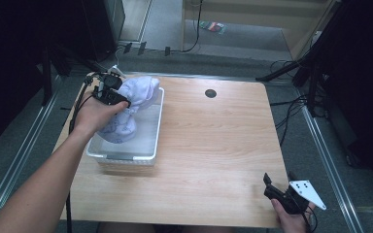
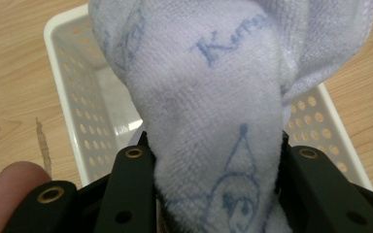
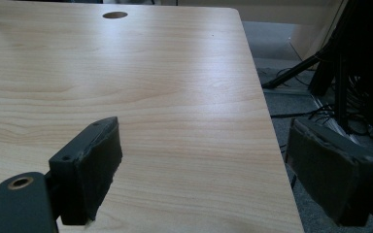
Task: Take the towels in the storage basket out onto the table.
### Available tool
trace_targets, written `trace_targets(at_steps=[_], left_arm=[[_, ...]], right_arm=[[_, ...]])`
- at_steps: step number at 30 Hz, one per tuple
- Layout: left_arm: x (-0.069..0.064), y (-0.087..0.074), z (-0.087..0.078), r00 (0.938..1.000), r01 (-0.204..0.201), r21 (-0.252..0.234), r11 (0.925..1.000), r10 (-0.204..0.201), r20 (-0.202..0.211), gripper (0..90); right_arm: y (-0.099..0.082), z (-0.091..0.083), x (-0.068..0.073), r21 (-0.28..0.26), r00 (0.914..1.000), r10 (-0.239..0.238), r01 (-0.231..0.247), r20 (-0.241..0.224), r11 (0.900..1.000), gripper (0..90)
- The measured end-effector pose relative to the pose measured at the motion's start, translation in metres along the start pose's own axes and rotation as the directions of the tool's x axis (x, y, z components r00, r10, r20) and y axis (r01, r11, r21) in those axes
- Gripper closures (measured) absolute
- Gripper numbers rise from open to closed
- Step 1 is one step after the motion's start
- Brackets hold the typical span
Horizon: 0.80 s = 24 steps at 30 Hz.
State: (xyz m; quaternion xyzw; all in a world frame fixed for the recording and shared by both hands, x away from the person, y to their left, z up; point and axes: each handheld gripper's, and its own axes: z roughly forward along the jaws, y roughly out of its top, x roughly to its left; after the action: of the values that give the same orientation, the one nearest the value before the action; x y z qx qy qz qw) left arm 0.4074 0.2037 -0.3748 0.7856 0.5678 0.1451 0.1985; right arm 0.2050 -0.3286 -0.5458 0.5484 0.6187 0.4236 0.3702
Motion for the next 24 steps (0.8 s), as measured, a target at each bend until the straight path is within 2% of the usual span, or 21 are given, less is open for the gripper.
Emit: trace_targets(at_steps=[12,19,24], left_arm=[[-0.011,0.013,-0.02,0.9995,-0.032,-0.037,0.9988,0.031,-0.009,62.1],[-0.017,0.019,-0.029,0.9995,-0.032,-0.047,0.9984,0.032,0.004,62.1],[-0.023,0.025,-0.035,0.9986,-0.051,-0.051,0.9974,0.052,0.012,62.0]], right_arm=[[0.0,0.0,0.0,0.0,1.0,0.0,0.0,-0.001,1.0,13.7],[0.0,0.0,0.0,0.001,1.0,0.0,0.0,-0.002,1.0,13.7],[0.0,0.0,0.0,0.001,1.0,0.0,0.0,-0.002,1.0,13.8]])
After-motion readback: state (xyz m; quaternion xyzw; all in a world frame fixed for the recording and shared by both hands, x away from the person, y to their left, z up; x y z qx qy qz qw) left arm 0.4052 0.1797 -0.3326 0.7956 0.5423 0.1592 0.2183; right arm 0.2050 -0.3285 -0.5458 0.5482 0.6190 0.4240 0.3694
